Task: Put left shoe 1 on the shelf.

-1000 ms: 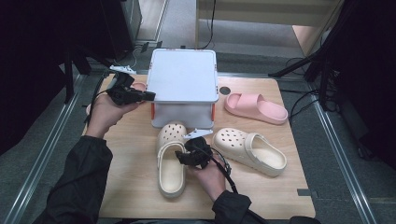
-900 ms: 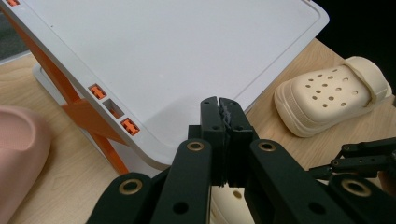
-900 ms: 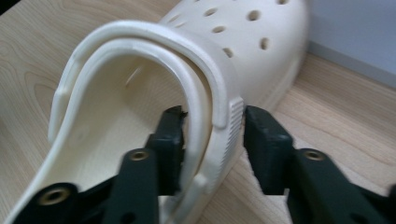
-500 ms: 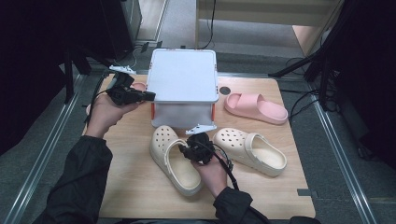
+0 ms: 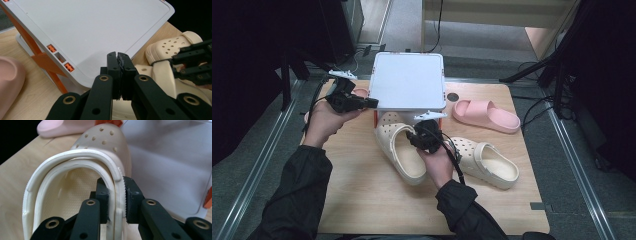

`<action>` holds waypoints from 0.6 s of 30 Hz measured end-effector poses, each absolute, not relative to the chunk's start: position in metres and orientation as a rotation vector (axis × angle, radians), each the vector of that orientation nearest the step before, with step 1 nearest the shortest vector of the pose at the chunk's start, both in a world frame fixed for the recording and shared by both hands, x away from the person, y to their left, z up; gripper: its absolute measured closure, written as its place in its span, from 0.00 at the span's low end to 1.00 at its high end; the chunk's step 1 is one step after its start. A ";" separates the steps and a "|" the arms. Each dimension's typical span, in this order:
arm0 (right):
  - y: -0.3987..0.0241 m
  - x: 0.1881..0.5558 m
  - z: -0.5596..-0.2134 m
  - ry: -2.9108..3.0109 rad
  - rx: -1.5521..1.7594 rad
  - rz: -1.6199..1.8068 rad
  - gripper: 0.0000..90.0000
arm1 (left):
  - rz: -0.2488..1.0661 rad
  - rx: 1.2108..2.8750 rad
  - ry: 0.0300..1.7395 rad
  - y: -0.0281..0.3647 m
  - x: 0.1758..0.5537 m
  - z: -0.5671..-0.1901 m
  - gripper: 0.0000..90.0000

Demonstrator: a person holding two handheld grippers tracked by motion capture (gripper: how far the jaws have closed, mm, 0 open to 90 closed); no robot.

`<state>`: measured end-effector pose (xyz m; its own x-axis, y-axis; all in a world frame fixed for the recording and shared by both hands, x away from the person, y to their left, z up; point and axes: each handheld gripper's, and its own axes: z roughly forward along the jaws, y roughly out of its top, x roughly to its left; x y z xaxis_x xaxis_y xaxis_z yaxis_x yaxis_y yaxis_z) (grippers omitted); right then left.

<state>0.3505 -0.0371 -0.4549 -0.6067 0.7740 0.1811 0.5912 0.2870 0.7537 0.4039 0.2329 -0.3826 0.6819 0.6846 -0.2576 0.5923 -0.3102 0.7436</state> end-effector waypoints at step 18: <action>-0.010 0.390 -0.479 2.208 1.408 1.130 0.85 | 0.136 2.018 0.979 0.234 0.404 -0.382 0.98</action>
